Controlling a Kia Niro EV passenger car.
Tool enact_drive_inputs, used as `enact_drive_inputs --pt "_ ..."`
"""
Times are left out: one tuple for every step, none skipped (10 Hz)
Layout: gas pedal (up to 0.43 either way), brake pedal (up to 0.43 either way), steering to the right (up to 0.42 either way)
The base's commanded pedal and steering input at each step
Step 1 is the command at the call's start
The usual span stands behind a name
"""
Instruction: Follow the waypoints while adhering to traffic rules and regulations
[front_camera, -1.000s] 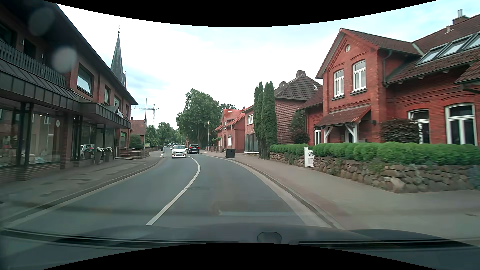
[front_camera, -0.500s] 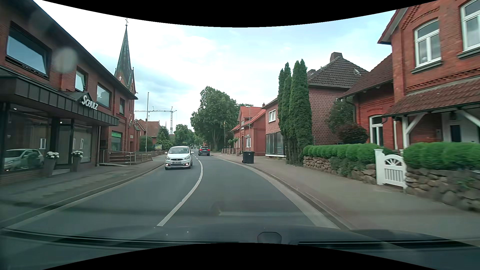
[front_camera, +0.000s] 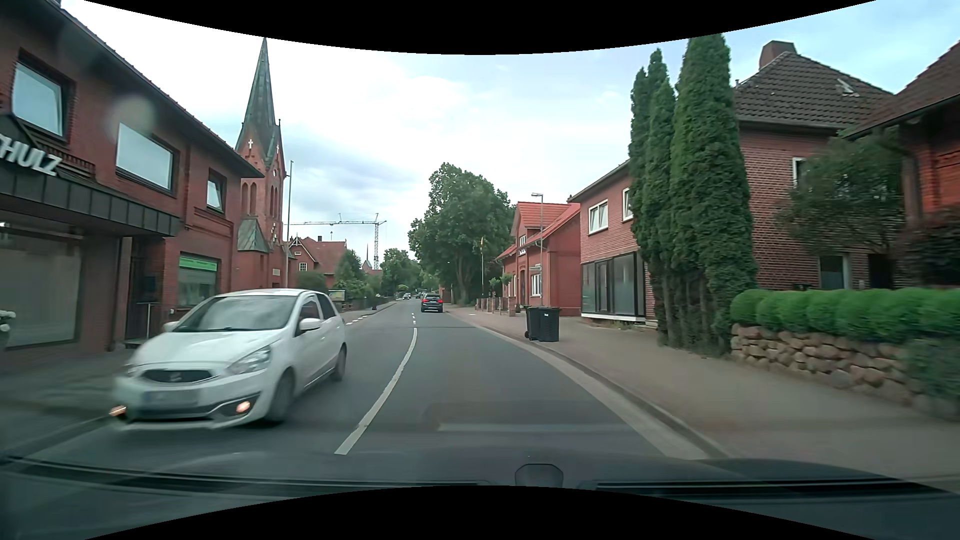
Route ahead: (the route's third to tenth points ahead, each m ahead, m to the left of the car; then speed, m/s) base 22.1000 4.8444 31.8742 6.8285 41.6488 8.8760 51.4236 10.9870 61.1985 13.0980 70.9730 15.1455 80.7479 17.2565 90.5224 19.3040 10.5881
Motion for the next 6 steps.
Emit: enact_drive_inputs --pt "0.220 0.000 -0.063" --pt "0.220 0.000 -0.058" --pt "0.220 0.000 -0.057" --pt "0.220 0.000 -0.057" --pt "0.220 0.000 -0.057" --pt "0.220 0.000 -0.057"
